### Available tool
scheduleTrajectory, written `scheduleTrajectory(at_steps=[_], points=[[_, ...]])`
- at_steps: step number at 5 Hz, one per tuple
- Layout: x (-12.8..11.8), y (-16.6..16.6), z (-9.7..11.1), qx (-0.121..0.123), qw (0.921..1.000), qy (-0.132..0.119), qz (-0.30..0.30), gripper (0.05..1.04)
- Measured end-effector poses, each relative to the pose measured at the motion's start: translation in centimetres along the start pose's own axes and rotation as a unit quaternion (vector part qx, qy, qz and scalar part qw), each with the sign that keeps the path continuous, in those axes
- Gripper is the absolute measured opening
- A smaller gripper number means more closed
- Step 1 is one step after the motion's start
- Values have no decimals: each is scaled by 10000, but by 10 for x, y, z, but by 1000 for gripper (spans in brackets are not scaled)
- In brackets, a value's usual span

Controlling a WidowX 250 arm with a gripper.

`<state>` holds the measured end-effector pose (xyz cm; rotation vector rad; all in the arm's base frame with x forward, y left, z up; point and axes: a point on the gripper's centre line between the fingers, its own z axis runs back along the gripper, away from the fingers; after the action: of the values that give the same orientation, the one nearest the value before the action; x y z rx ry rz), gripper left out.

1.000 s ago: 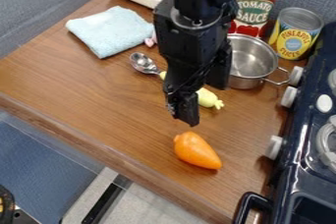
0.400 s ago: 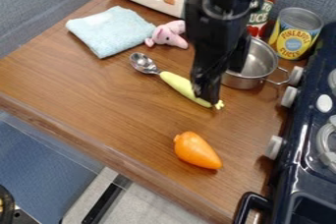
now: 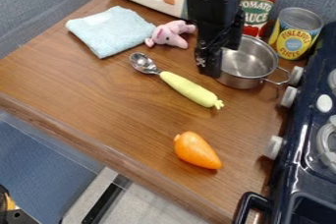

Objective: Move the silver pot to the bottom left side of the table

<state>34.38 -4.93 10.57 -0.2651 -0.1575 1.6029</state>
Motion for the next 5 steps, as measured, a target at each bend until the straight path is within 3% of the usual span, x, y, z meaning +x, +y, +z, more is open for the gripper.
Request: scheduleTrajectory(at_steps=[1,3,5], points=[[10,-8,-12,91,9998,56,158,1000],[6,-17,-48,348,9992,-99,-196,950],[10,-15,-54,236,9990,-198,-321,355]])
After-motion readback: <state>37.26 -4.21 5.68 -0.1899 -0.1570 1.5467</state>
